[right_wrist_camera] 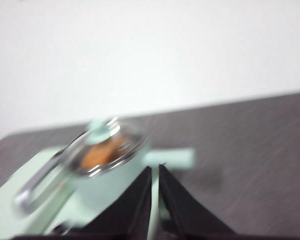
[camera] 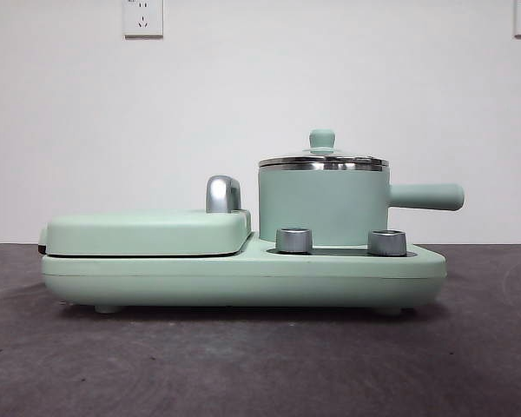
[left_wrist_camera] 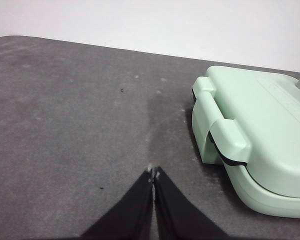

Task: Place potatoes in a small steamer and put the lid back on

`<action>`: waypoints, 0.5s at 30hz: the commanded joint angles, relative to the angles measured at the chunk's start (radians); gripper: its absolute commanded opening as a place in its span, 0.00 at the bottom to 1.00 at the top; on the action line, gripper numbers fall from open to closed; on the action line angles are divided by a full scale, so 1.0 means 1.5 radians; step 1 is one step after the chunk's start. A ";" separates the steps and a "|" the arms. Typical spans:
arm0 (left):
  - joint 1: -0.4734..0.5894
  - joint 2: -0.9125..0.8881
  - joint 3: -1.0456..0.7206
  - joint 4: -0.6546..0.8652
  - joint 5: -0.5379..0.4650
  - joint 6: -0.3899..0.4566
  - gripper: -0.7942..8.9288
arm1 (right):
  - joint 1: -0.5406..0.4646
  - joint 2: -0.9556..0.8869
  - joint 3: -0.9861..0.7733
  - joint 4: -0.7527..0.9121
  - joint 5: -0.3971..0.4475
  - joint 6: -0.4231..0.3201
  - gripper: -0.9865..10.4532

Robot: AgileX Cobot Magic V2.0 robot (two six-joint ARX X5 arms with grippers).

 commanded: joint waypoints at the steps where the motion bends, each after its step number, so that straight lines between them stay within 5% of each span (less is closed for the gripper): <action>1: 0.001 -0.001 -0.013 -0.005 -0.004 0.006 0.09 | -0.041 -0.041 -0.080 0.091 0.030 -0.008 0.10; 8: 0.001 -0.001 -0.013 -0.005 -0.004 0.006 0.09 | -0.072 -0.078 -0.174 0.107 0.104 -0.071 0.10; 12: 0.001 -0.001 -0.013 -0.005 -0.004 0.006 0.09 | -0.071 -0.078 -0.217 0.107 0.103 -0.141 0.10; 15: 0.001 -0.001 -0.013 -0.005 -0.004 0.006 0.09 | -0.071 -0.079 -0.242 0.107 0.087 -0.148 0.10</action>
